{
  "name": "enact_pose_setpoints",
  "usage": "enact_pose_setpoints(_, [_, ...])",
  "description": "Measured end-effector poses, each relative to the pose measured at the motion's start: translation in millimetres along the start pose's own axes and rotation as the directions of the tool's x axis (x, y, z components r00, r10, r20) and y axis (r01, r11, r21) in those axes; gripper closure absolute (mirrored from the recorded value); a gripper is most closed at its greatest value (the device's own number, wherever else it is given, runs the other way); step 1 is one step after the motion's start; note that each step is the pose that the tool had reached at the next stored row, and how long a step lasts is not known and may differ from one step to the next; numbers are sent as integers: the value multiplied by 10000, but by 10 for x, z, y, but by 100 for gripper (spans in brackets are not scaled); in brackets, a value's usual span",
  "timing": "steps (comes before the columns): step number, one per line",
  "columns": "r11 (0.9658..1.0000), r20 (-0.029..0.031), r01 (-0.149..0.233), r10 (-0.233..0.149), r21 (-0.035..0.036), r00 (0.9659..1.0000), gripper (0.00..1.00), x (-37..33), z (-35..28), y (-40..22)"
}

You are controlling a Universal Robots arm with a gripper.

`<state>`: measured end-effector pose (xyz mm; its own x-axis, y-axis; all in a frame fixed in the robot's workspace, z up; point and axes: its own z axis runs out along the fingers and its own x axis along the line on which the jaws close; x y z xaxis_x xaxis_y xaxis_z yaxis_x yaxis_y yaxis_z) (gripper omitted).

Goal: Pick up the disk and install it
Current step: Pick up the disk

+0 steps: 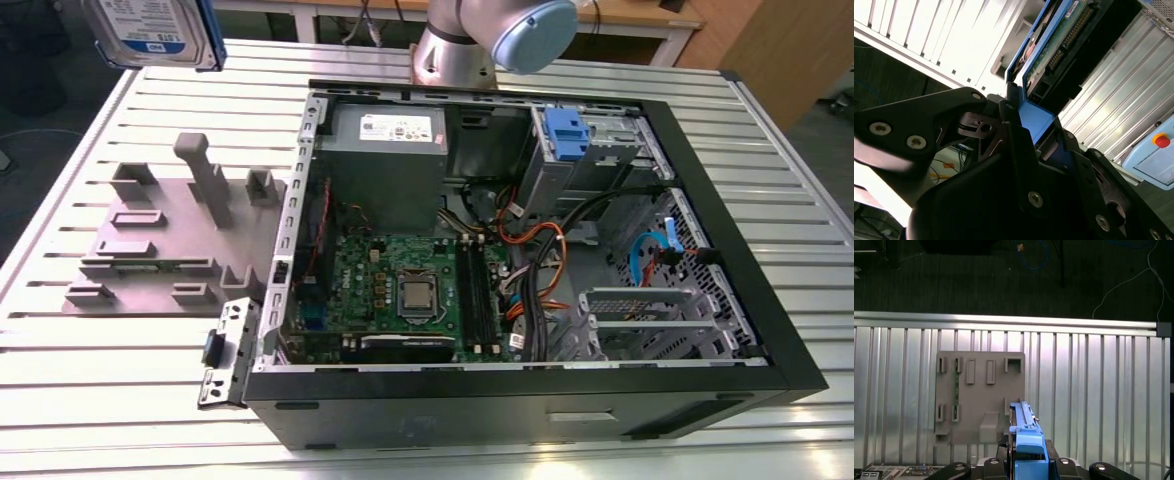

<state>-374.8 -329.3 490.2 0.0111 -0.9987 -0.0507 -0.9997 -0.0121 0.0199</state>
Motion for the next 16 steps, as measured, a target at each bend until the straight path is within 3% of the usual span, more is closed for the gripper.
enact_pose_setpoints(5, [10000, -7, 1, -1, 1, 10000, 63, 15, -1, -15])
enact_pose_setpoints(9, [10000, -82, -1, 1, 1, 10000, 63, 47, -2, -15])
enact_pose_setpoints(11, [10000, -162, -4, 4, -1, 9999, 63, 58, -3, -16])
enact_pose_setpoints(14, [10000, -373, -7, 7, -3, 9993, 63, 69, -3, -19])
enact_pose_setpoints(16, [10000, -463, -8, 8, -4, 9989, 63, 73, -4, -24])
